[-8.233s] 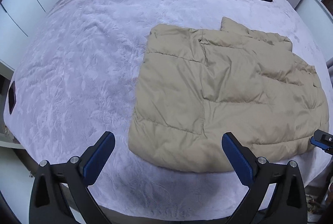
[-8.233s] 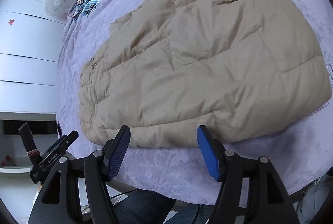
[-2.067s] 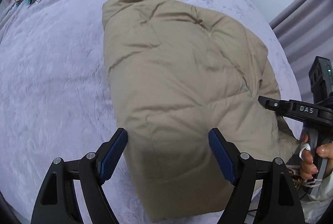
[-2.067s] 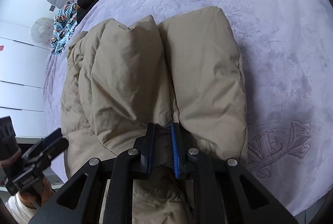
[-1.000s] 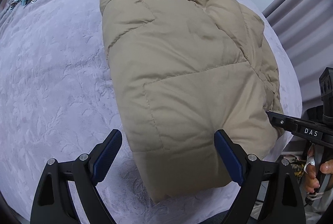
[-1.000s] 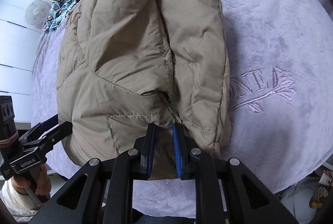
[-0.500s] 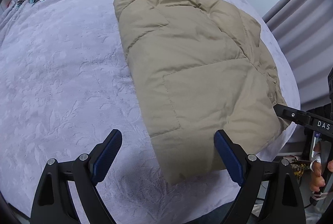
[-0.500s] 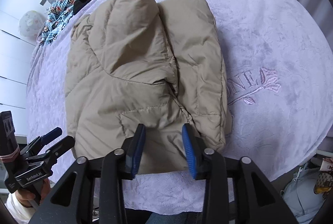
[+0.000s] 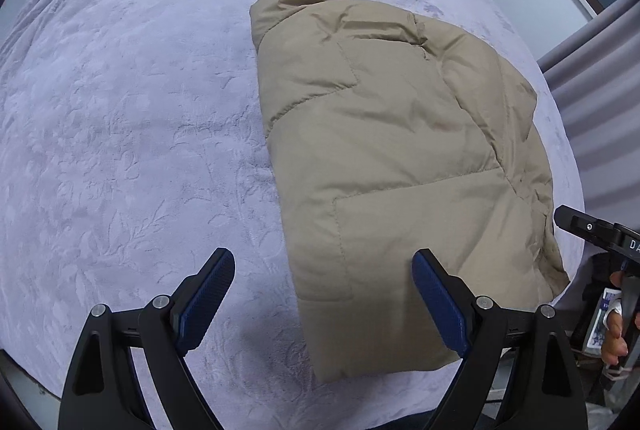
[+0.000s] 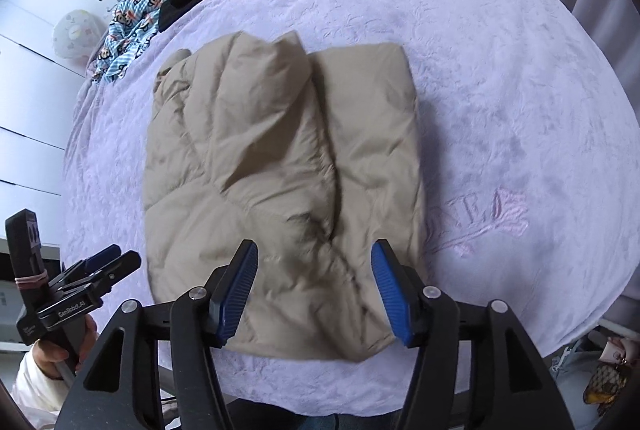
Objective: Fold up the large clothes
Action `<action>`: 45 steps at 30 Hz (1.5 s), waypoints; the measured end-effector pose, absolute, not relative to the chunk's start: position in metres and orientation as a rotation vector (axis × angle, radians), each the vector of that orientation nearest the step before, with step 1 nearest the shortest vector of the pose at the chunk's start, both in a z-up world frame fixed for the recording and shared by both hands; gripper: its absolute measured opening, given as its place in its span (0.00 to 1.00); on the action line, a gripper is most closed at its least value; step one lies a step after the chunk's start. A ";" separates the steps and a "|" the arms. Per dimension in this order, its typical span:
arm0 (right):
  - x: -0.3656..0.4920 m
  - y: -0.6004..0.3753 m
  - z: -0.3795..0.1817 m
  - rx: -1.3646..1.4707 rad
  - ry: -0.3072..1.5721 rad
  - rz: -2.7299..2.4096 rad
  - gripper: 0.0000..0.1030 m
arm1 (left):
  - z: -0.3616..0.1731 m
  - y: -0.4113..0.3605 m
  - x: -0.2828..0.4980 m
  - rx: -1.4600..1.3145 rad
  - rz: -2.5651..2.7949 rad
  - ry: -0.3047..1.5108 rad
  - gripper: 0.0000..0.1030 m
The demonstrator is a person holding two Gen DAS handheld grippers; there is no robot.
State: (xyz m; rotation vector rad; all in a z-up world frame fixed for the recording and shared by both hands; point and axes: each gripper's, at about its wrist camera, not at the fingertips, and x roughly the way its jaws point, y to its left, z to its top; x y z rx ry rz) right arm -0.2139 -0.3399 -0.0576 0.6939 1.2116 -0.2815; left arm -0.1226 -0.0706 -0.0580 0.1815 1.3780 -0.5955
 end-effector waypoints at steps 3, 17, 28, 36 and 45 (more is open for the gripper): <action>-0.207 -0.352 -0.064 0.699 1.227 -0.267 0.62 | -0.059 -0.080 -0.121 0.188 -0.567 1.379 0.89; -0.196 -0.387 -0.080 0.709 1.274 -0.208 0.70 | -0.069 -0.100 -0.110 0.193 -0.508 1.415 1.00; -0.201 -0.413 -0.100 0.803 1.280 -0.176 0.87 | -0.076 -0.102 -0.097 0.155 -0.518 1.433 1.00; -0.196 -0.426 -0.120 0.905 1.235 -0.083 1.00 | -0.087 -0.092 -0.068 0.053 -0.598 1.441 1.00; -0.170 -0.433 -0.168 1.089 1.262 0.087 1.00 | -0.152 -0.069 -0.025 -0.371 -0.785 1.633 1.00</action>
